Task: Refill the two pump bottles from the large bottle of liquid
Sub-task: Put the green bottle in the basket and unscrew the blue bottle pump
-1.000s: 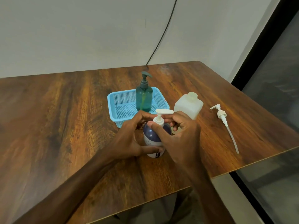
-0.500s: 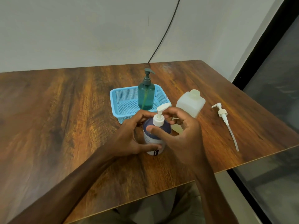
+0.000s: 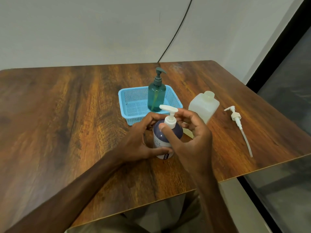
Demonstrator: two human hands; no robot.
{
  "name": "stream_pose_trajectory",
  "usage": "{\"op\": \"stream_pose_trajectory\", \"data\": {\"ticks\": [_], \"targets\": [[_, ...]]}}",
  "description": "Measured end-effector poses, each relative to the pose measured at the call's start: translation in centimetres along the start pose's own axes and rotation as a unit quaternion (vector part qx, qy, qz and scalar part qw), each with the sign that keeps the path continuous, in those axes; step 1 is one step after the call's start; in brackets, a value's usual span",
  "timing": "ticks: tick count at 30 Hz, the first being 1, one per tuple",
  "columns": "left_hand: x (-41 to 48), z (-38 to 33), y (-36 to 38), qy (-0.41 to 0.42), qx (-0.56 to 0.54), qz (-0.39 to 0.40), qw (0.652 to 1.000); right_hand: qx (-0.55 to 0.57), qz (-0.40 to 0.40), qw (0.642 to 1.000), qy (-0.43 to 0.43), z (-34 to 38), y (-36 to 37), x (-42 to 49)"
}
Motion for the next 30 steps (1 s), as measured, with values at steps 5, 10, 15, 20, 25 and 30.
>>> {"op": "stream_pose_trajectory", "data": {"ticks": [5,10,15,20,25,30], "targets": [[-0.06,0.46,0.02,0.005,0.005,-0.005,1.000,-0.006,-0.026,1.000,-0.005,-0.04,0.45,-0.26],[0.03,0.46,0.10,0.008,-0.001,-0.009,1.000,0.018,-0.010,1.000,-0.009,-0.04,0.06,-0.26],[0.02,0.57,0.08,0.011,-0.001,-0.004,1.000,-0.006,0.000,1.000,-0.017,0.22,0.28,-0.14],[0.08,0.65,0.07,0.014,-0.005,-0.004,1.000,-0.014,-0.010,1.000,-0.008,0.02,0.47,-0.17],[0.05,0.29,-0.01,0.021,-0.004,-0.011,1.000,-0.006,0.020,1.000,-0.015,0.11,0.71,-0.30],[0.10,0.45,-0.05,0.021,0.002,-0.010,1.000,-0.043,-0.017,0.999,-0.018,0.09,0.94,0.20]]}}
Point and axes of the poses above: each hand's wrist, its own x-axis towards the middle knuckle, its own y-axis out of the palm, z = x × y, the point moved 3 cm from there along x, towards the middle knuckle, and after that the axes turned 7 degrees about -y, right-handed, at the moved point
